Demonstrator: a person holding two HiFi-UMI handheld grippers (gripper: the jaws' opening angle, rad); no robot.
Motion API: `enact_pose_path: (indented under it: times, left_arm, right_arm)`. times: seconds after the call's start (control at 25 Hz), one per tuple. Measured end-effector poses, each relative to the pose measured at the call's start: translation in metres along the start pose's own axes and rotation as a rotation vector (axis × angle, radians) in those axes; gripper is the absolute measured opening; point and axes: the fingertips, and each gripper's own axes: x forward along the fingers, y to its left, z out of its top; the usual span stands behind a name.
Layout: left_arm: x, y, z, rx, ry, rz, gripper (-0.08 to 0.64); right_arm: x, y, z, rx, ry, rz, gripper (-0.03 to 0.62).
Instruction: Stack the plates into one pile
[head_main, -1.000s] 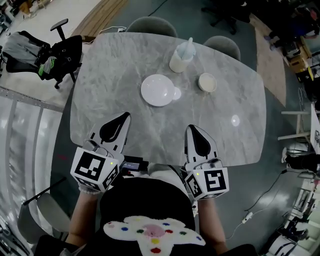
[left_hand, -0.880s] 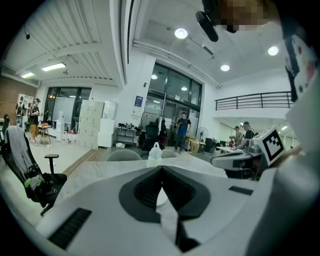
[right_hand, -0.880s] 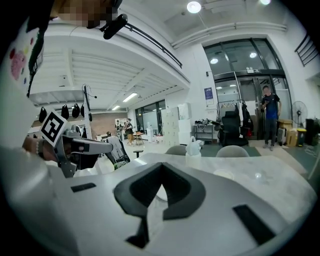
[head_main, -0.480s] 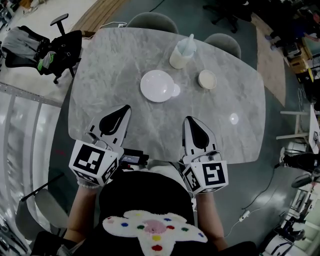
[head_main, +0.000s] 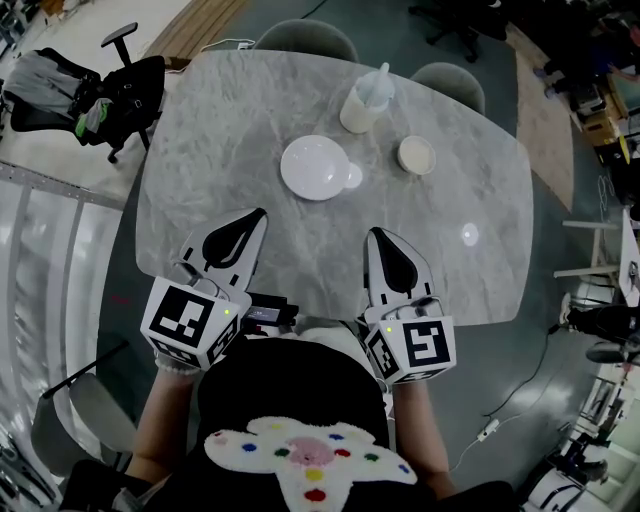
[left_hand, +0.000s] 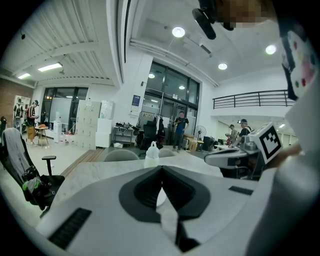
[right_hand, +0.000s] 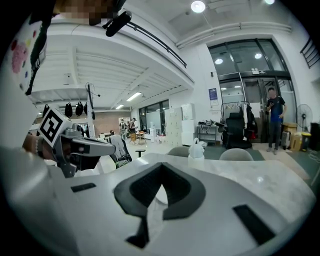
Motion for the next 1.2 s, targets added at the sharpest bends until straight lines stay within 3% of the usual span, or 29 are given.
enact_pose_path:
  times: [1.2]
  left_arm:
    - [0.0050, -0.0086, -0.0037, 0.014, 0.009, -0.016, 0.011]
  right_arm:
    - [-0.0027, 0.0007, -0.0056, 0.016, 0.011, 0.008, 0.003]
